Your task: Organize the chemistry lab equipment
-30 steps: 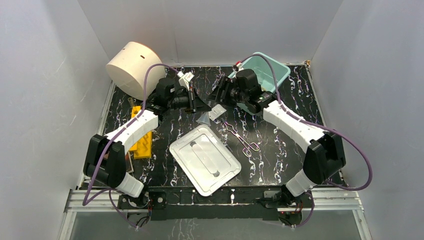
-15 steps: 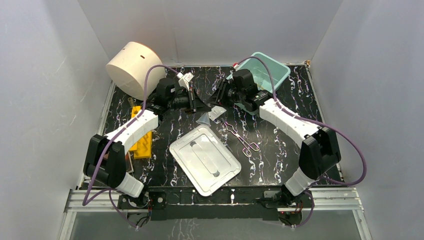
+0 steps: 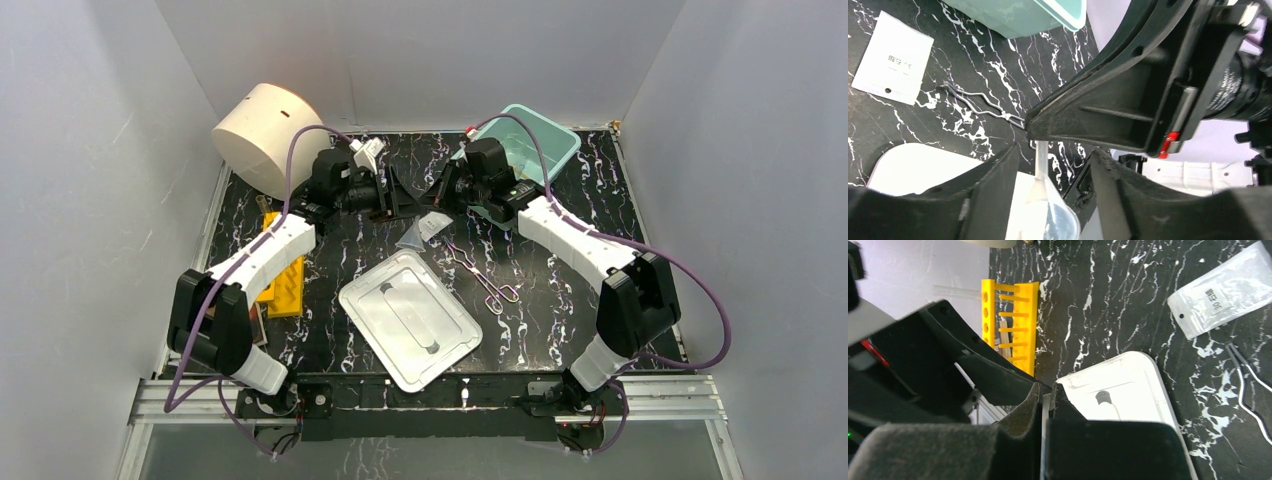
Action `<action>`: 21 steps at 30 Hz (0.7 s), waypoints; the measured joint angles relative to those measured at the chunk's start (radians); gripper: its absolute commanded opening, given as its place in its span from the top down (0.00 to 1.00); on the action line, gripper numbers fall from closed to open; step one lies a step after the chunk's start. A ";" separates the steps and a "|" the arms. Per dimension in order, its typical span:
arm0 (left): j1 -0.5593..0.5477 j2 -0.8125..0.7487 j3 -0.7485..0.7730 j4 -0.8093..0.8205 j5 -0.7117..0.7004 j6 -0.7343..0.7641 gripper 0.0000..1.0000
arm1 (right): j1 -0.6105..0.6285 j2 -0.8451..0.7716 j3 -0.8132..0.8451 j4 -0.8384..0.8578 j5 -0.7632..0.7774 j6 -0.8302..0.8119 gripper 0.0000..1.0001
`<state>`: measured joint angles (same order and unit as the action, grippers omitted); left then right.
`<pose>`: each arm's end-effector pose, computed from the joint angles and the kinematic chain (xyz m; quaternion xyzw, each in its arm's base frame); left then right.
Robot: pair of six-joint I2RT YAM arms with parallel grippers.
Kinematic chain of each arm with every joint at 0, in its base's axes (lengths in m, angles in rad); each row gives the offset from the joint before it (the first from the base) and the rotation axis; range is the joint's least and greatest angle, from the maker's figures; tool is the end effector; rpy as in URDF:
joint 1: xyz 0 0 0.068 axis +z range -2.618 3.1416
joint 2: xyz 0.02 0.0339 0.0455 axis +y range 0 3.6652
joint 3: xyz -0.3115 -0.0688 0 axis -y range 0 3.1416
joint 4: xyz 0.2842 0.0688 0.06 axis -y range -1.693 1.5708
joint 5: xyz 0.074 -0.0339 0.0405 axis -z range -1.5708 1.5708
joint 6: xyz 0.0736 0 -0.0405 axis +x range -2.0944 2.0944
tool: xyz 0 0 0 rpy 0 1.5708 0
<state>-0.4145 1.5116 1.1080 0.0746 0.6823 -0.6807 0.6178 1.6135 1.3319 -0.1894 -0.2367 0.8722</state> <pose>0.3571 -0.2078 0.3257 0.0912 0.7855 -0.5178 0.3264 0.3590 0.2763 0.3373 0.0462 0.8476 0.4258 0.3132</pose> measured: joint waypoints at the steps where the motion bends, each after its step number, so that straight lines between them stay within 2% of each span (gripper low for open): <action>1: 0.000 0.000 0.012 -0.009 -0.006 0.000 0.34 | -0.002 0.000 0.001 -0.008 0.004 -0.011 1.00; 4: 0.005 -0.002 0.041 -0.040 -0.032 0.010 0.26 | -0.009 0.004 0.021 -0.050 0.029 -0.056 1.00; 7: 0.017 -0.015 0.044 -0.084 -0.071 0.019 0.23 | -0.037 0.005 0.054 -0.087 0.062 -0.119 1.00; 12: 0.055 -0.054 0.044 -0.146 -0.135 0.029 0.22 | -0.109 0.002 0.121 -0.140 0.147 -0.225 1.00; 21: 0.079 -0.085 0.040 -0.214 -0.222 0.052 0.22 | -0.208 -0.008 0.272 -0.213 0.428 -0.378 1.00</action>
<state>-0.3359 1.4269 1.1481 -0.1390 0.4603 -0.6285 0.4099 1.6054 1.6035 -0.4026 0.1913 0.4942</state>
